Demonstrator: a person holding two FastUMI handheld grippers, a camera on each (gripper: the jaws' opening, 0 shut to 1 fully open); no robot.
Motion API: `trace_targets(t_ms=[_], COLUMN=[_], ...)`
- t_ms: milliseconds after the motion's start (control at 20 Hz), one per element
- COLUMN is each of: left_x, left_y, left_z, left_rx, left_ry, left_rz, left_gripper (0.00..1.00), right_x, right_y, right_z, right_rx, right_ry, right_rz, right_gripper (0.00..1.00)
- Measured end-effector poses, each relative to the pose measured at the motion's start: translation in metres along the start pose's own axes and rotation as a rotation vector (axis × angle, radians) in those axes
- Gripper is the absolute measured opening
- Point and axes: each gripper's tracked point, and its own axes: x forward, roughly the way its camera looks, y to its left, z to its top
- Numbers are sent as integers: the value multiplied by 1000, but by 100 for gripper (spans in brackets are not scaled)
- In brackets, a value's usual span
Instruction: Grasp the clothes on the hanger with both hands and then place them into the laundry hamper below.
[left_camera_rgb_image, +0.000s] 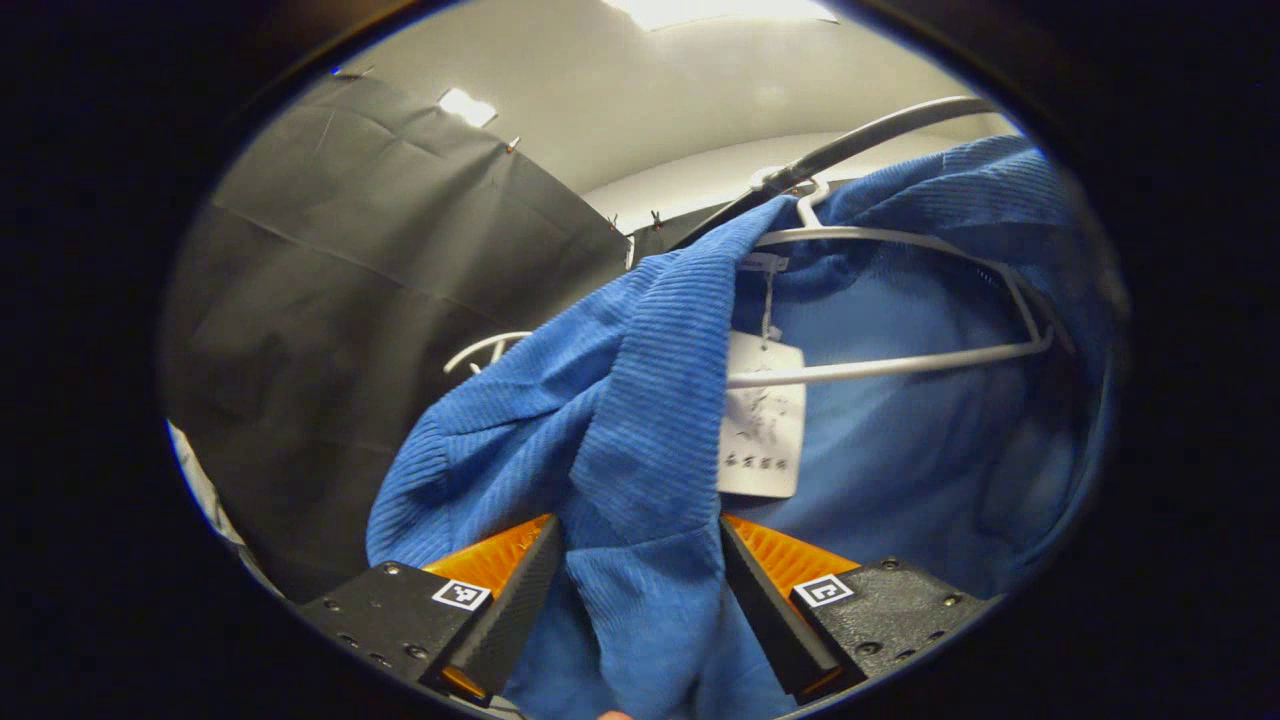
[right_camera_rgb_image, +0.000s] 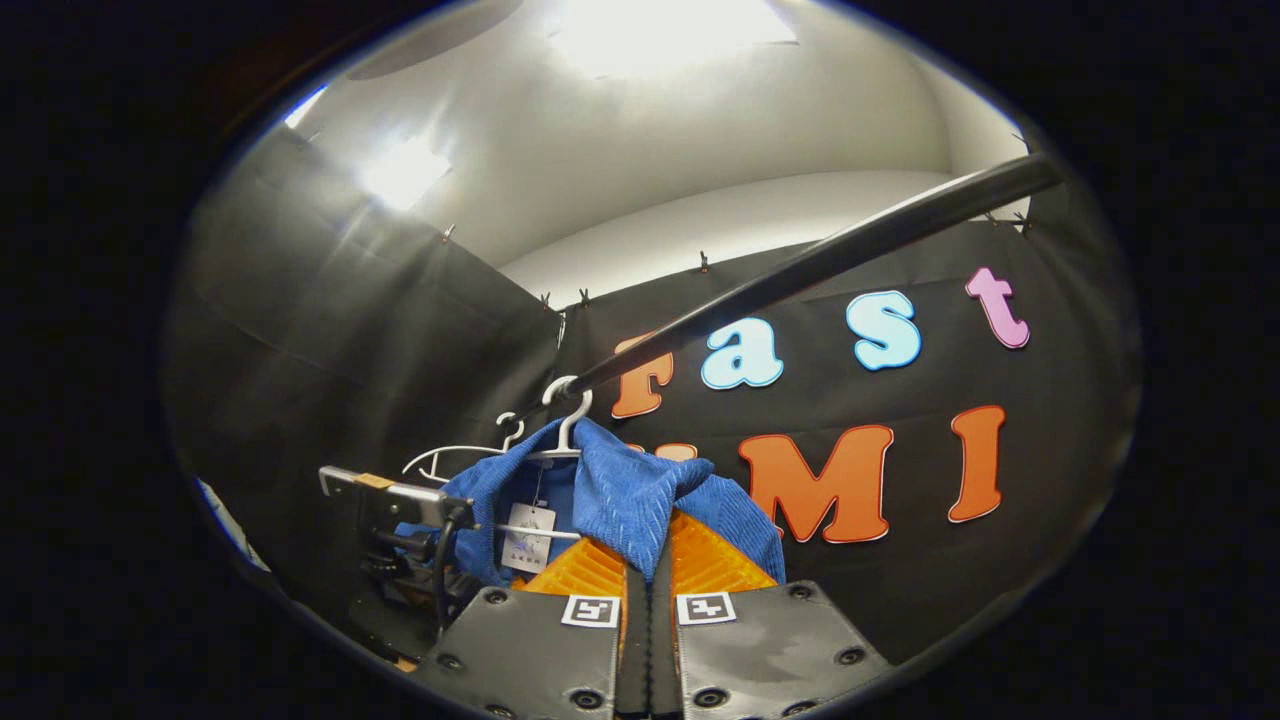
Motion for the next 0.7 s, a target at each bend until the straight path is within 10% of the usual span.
trace_targets(t_ms=[250, 500, 700], left_x=[2, 19, 15], left_y=[30, 47, 78], left_z=[-12, 3, 35], left_rx=[187, 271, 226], left_ry=[-23, -29, -32], left_rz=[1, -37, -23], left_gripper=[93, 10, 7], right_x=[4, 8, 8], right_y=[-5, -21, -35], right_z=[-11, -14, -11], right_rx=[21, 26, -16], right_ry=[15, 5, -42], right_rz=[3, -42, -119], right_gripper=[7, 7, 7])
